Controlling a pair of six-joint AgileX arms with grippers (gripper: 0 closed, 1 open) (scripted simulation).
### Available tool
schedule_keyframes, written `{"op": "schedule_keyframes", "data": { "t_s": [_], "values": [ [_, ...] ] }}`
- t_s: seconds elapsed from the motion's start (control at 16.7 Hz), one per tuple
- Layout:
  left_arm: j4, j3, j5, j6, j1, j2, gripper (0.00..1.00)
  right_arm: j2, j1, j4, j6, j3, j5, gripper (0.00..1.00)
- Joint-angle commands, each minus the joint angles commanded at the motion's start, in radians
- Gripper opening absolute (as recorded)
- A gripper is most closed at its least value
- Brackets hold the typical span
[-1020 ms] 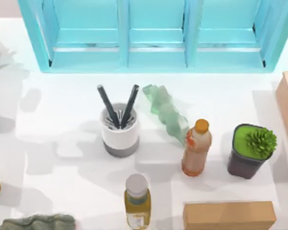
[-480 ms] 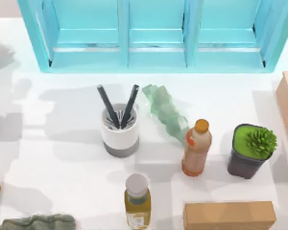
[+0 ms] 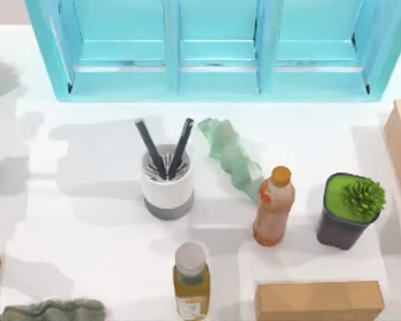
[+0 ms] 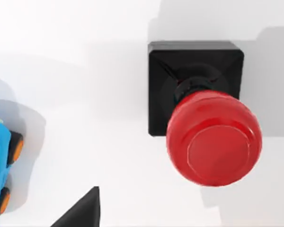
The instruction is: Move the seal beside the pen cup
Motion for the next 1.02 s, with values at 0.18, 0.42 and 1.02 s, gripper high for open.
{"op": "schedule_keyframes", "data": {
  "t_s": [0.18,0.42,1.02],
  "values": [
    [0.125,-0.108,0.000,0.002,0.002,0.013,1.00,0.000,0.000,0.000,0.000,0.000,0.000,1.00],
    [0.302,-0.258,0.000,0.005,0.004,0.037,1.00,0.000,0.000,0.000,0.000,0.000,0.000,1.00],
    [0.333,-0.288,0.001,0.006,0.005,0.043,0.70,0.000,0.000,0.000,0.000,0.000,0.000,1.00]
  ]
}}
